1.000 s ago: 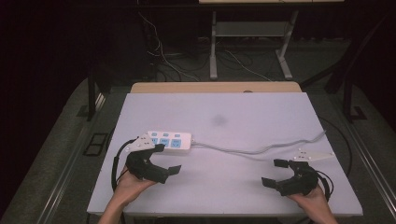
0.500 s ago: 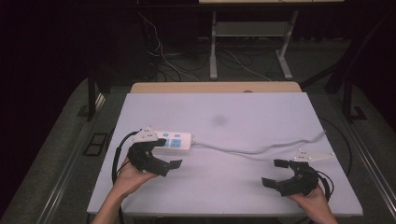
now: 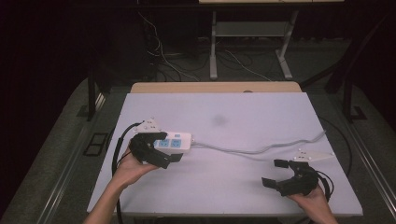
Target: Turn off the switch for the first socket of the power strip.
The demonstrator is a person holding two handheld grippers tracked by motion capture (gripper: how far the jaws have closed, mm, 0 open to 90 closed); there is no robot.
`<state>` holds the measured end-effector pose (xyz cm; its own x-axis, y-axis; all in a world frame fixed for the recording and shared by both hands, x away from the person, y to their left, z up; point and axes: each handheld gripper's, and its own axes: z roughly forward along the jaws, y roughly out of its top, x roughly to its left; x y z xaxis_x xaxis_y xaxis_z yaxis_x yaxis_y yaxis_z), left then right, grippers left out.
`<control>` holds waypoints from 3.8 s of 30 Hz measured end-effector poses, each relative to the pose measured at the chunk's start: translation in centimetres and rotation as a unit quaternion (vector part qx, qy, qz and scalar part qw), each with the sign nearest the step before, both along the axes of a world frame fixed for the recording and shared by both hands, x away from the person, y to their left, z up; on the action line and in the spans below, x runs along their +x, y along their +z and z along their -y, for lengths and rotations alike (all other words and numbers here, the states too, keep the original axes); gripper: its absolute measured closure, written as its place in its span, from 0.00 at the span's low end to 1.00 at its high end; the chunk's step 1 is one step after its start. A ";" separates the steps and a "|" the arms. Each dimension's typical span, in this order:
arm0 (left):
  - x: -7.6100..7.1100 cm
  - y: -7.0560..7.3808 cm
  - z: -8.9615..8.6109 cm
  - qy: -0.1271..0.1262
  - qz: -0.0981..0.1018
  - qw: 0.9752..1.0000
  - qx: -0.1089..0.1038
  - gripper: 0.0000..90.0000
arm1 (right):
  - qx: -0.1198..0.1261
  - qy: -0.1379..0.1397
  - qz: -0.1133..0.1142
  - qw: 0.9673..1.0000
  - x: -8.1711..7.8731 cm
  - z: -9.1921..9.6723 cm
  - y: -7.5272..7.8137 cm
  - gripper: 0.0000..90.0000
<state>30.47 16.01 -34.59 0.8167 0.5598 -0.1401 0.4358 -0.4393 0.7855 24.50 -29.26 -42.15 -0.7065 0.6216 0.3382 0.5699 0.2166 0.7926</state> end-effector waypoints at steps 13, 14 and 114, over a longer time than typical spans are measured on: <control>1.5 0.6 0.8 -0.017 -0.003 0.999 0.040 0.00 | -0.002 0.003 0.000 1.000 0.0 -0.1 0.0 0.00; 1.6 0.6 0.8 -0.017 -0.004 0.999 0.041 0.00 | -0.002 0.002 0.001 1.000 0.0 -0.1 -0.1 0.00; 11.8 -5.9 0.8 -0.005 -0.073 0.992 0.107 0.99 | -0.014 0.008 -0.001 1.000 0.1 -0.1 -0.4 0.00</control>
